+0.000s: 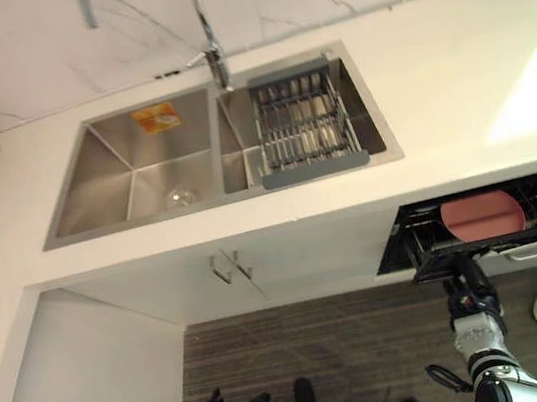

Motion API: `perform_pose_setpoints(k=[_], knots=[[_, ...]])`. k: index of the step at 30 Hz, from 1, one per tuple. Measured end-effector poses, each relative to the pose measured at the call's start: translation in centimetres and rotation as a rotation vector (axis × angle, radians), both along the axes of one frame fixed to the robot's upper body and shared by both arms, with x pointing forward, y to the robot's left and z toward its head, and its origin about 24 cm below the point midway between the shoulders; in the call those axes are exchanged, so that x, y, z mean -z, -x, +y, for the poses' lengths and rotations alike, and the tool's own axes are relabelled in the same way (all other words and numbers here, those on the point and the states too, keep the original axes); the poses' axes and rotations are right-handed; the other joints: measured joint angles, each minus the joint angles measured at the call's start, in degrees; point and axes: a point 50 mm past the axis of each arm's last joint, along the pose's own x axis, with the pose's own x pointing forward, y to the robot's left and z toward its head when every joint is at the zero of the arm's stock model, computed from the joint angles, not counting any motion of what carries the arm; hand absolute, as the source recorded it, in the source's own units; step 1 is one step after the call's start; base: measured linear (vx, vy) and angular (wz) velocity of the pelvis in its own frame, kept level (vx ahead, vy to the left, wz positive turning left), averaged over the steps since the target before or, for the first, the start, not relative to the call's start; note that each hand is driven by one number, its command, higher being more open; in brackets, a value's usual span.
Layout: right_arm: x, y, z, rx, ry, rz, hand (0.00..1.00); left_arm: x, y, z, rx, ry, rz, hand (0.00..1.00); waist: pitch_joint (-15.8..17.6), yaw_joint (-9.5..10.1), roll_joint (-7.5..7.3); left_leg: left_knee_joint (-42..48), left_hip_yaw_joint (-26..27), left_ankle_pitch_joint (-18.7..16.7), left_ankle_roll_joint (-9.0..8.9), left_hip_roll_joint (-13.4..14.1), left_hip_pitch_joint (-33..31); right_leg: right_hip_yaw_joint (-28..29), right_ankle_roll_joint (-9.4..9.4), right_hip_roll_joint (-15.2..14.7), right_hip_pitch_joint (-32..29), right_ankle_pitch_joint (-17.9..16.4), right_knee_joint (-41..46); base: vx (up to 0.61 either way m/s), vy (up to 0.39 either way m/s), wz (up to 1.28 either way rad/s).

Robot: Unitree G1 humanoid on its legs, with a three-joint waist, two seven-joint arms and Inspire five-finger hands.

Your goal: Walk over to the sink, pick up the cup, carry it to the dishwasher, place the cup inside the dishwasher, then close the dishwasher door

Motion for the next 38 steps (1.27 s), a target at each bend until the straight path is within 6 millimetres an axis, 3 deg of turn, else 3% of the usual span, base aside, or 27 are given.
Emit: perform_pose_setpoints(k=[1,4,7,10,15,20,22,23,24,25,26,28,29,31,32,33,34,35,36,37,38], knots=[[-0.5,-0.7,0.2,-0.019,0.021,-0.003,1.00,0.0,0.0,0.1,0.002,-0.005,0.000,1.00,-0.13,0.40,0.12,-0.05,-0.07,0.12,-0.01,0.02,0.16,-0.02,-0.14,-0.09,0.11,-0.10,0.35,-0.05,0.009,0.05],[-1.0,-1.6,0.6,-0.120,0.122,0.020,1.00,0.0,0.4,0.6,-0.012,-0.019,0.008,1.00,-0.28,0.75,-1.06,-0.98,-0.38,0.53,-0.29,0.05,1.21,-0.23,-0.29,-0.13,0.86,-0.23,0.66,-0.04,0.009,0.04],[-0.5,-1.1,0.9,-0.159,0.120,0.026,1.00,-0.1,0.6,1.1,-0.029,-0.030,0.010,1.00,-0.90,0.95,-2.27,-1.15,-0.34,0.53,-0.29,0.10,1.34,-0.17,-0.40,-0.11,0.92,-0.30,0.77,-0.03,0.005,0.00],[1.8,2.0,1.0,-0.170,0.076,0.070,1.00,0.0,1.1,1.7,-0.051,-0.042,0.018,1.00,-1.70,0.88,-3.95,-1.21,-0.04,0.47,-0.22,0.09,1.56,0.17,-0.39,-0.14,0.91,-0.38,0.88,0.01,0.003,-0.05],[6.6,10.7,2.3,-0.106,-0.041,0.280,1.00,0.1,1.8,2.2,-0.093,-0.037,0.036,1.00,-1.86,-1.25,-5.32,-1.23,0.87,0.17,-0.04,0.10,2.69,1.67,-0.39,-0.60,0.80,-1.10,2.17,0.03,-0.003,-0.13],[8.2,17.2,2.1,-0.016,-0.091,0.437,1.00,0.2,2.3,2.2,-0.127,-0.003,0.044,1.00,-1.54,-2.47,-6.32,-1.26,1.95,-0.33,0.71,-0.06,3.79,2.97,-0.44,-1.69,0.47,-2.18,4.44,0.00,0.007,-0.11],[8.6,20.0,2.3,0.000,-0.115,0.509,1.00,0.2,2.6,2.3,-0.140,0.011,0.042,1.00,-2.02,-3.37,-7.89,-1.31,1.97,-0.68,1.25,-0.49,3.80,2.92,-0.27,-3.10,-0.06,-3.36,6.88,0.01,0.010,0.05],[8.7,20.4,2.5,-0.010,-0.117,0.527,1.00,0.2,2.6,2.3,-0.145,0.014,0.041,1.00,-2.09,-3.56,-8.29,-1.32,1.95,-0.72,1.32,-0.51,3.80,2.95,-0.28,-3.31,-0.13,-3.41,7.41,0.02,0.004,0.07],[8.9,21.1,2.7,-0.036,-0.118,0.560,1.00,0.2,2.6,2.5,-0.150,0.020,0.037,1.00,-2.08,-3.94,-8.91,-1.33,1.86,-0.78,1.42,-0.40,3.80,4.02,-0.29,-3.52,-0.56,-3.29,9.13,0.02,0.010,0.09],[9.0,21.8,3.2,-0.072,-0.127,0.596,1.00,0.1,2.6,2.7,-0.146,0.021,0.034,1.00,-2.25,-3.98,-9.38,-1.32,1.76,-0.77,1.42,0.22,3.58,8.51,-1.13,-3.73,-2.57,-2.57,12.46,0.03,0.014,0.09],[9.2,22.0,3.7,-0.090,-0.135,0.610,1.00,0.1,2.6,2.7,-0.148,0.023,0.033,1.00,-2.26,-3.97,-9.46,-1.31,1.84,-0.76,1.42,0.85,3.37,12.25,-1.79,-3.35,-3.99,-1.99,14.15,0.02,0.016,0.21],[9.8,22.4,6.4,-0.159,-0.184,0.641,1.00,0.0,2.5,3.3,-0.156,0.017,0.033,1.00,-1.60,-5.43,-10.36,-1.30,0.58,-0.75,1.44,2.62,2.59,25.13,-2.53,0.28,-6.75,0.30,16.97,0.01,-0.018,0.49],[9.9,22.6,7.1,-0.176,-0.194,0.649,1.00,0.0,2.5,3.4,-0.166,0.019,0.037,1.00,-1.69,-5.65,-10.56,-1.30,-0.23,-0.67,1.50,3.23,2.25,27.26,-2.97,1.44,-7.12,0.60,17.09,0.00,-0.071,0.55],[9.9,22.7,7.7,-0.232,-0.169,0.660,1.00,0.0,2.2,3.3,-0.207,0.030,0.029,1.00,-1.76,-6.53,-10.97,-1.30,-2.76,1.08,0.75,5.08,0.45,36.34,-2.18,8.83,-5.61,-2.90,7.20,-0.01,-0.146,0.46],[9.9,22.5,7.8,-0.257,-0.150,0.659,1.00,-0.1,2.2,3.8,-0.212,0.021,0.024,1.00,-1.62,-6.56,-11.97,-1.30,-2.73,1.10,0.74,4.13,-0.33,38.26,-2.25,9.71,-4.90,-3.75,3.29,-0.01,-0.180,0.50],[9.8,21.7,7.8,-0.297,-0.113,0.652,1.00,-0.2,1.9,4.3,-0.248,0.013,0.012,1.00,-1.17,-6.64,-13.60,-1.18,-1.01,1.19,0.93,2.62,-1.69,39.12,-1.10,9.33,-4.17,-5.58,-1.83,0.01,-0.118,0.36],[9.7,21.3,7.9,-0.307,-0.102,0.652,1.00,-0.2,1.7,4.3,-0.281,0.014,0.008,1.00,-0.94,-6.49,-14.01,1.05,2.37,1.15,1.98,2.31,-2.34,38.09,-1.01,8.13,-4.87,-5.78,-1.74,0.02,-0.072,0.49],[9.6,21.0,7.7,-0.328,-0.069,0.646,1.00,-0.3,1.6,4.4,-0.337,0.022,-0.010,1.00,-0.64,-6.66,-14.85,10.51,8.71,-2.45,4.08,2.21,-4.72,36.85,0.73,6.73,-4.88,-5.72,-0.96,0.13,-0.029,0.69],[9.4,21.3,7.3,-0.335,-0.046,0.648,1.00,-0.1,1.7,3.8,-0.355,0.035,-0.007,1.00,-0.55,-6.80,-12.74,13.39,9.45,-6.69,3.13,3.06,-3.93,35.25,0.92,7.28,-3.14,-5.55,1.03,0.11,-0.012,0.86],[9.4,21.4,7.0,-0.334,-0.035,0.650,1.00,0.0,2.0,3.4,-0.364,0.047,-0.002,1.00,-0.70,-6.79,-11.55,12.71,8.95,-8.10,1.49,3.80,-3.50,35.82,1.01,8.26,-3.01,-5.62,2.59,0.14,0.011,0.91],[9.4,21.1,7.3,-0.343,-0.039,0.644,1.00,0.0,1.9,3.1,-0.385,0.060,-0.013,1.00,-0.94,-6.16,-11.64,10.17,7.74,-6.87,1.21,3.70,-1.55,36.96,1.55,8.06,-2.63,-5.59,4.64,0.03,0.036,0.50]])
